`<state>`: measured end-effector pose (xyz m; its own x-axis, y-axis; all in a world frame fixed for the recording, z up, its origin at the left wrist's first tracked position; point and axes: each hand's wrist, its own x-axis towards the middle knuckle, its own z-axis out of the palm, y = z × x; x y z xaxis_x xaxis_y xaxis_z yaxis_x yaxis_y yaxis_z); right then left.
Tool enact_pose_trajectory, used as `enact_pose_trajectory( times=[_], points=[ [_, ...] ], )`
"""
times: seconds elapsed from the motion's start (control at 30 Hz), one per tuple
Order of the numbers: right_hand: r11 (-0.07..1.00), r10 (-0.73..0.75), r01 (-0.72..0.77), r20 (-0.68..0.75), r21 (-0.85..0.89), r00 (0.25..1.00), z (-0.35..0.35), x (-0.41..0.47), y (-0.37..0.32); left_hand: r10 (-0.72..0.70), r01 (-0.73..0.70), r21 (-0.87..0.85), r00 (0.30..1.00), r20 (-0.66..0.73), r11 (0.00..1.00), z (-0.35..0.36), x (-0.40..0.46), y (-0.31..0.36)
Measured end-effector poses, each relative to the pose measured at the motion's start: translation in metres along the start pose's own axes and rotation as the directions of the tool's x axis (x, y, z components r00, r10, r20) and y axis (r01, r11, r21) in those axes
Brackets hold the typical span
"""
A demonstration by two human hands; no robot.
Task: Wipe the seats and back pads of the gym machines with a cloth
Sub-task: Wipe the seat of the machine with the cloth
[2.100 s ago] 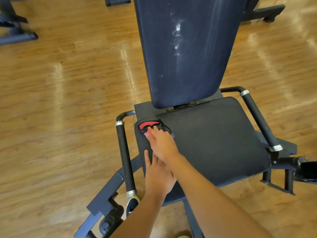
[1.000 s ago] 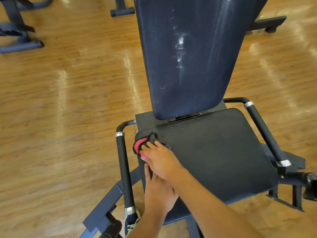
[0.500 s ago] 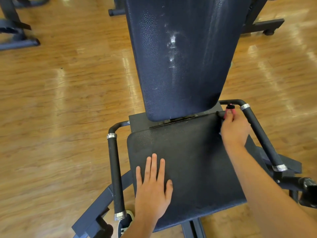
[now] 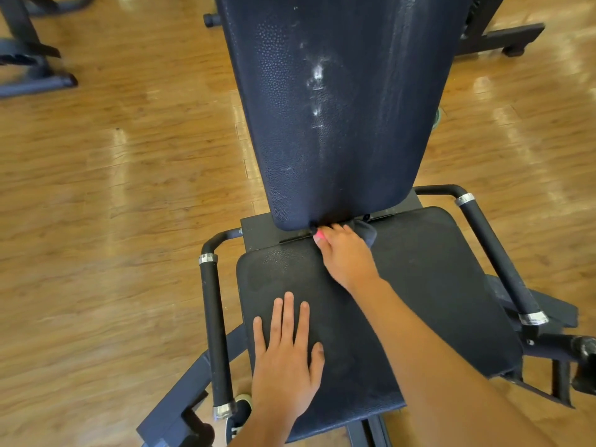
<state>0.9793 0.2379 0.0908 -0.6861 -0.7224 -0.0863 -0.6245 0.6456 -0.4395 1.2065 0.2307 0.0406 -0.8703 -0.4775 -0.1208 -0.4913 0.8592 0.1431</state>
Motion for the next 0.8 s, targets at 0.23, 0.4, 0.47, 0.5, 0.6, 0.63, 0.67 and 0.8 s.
enact_pose_trajectory(
  times=[0.23, 0.4, 0.47, 0.5, 0.6, 0.63, 0.67, 0.8],
  points=[
    [0.971, 0.218, -0.206, -0.088, 0.123, 0.972, -0.019, -0.021, 0.009, 0.004, -0.004, -0.014, 1.0, 0.008, 1.0, -0.001, 0.001, -0.002],
    [0.929, 0.364, -0.328, -0.266, 0.172, 0.892, -0.017, -0.024, 0.008, -0.009, -0.004, -0.138, 0.995, -0.095, 0.99, -0.029, 0.03, 0.007],
    [0.867, 0.484, -0.399, -0.311, 0.3, 0.818, -0.024, -0.025, 0.004, -0.044, 0.027, -0.171, 0.994, -0.096, 0.985, -0.035, 0.053, 0.005],
    [0.811, 0.566, -0.437, -0.338, 0.389, 0.752, -0.029, -0.025, 0.004, -0.068, 0.056, -0.163, 0.995, -0.068, 0.985, -0.033, 0.06, 0.001],
    [0.643, 0.763, -0.509, -0.429, 0.572, 0.483, -0.048, -0.019, 0.012, -0.057, 0.057, -0.088, 0.998, -0.003, 0.994, -0.014, 0.062, -0.015],
    [0.605, 0.796, -0.516, -0.452, 0.606, 0.402, -0.052, -0.017, 0.018, -0.035, 0.035, -0.067, 0.999, -0.002, 0.997, -0.009, 0.06, -0.018],
    [0.577, 0.816, -0.524, -0.468, 0.626, 0.339, -0.057, -0.016, 0.026, -0.02, 0.02, -0.05, 1.0, -0.011, 0.999, -0.006, 0.059, -0.019],
    [0.683, 0.716, -0.607, -0.537, 0.407, 0.446, -0.041, -0.006, 0.05, -0.019, 0.018, -0.031, 0.999, -0.034, 0.999, -0.003, 0.06, -0.017]
  ],
)
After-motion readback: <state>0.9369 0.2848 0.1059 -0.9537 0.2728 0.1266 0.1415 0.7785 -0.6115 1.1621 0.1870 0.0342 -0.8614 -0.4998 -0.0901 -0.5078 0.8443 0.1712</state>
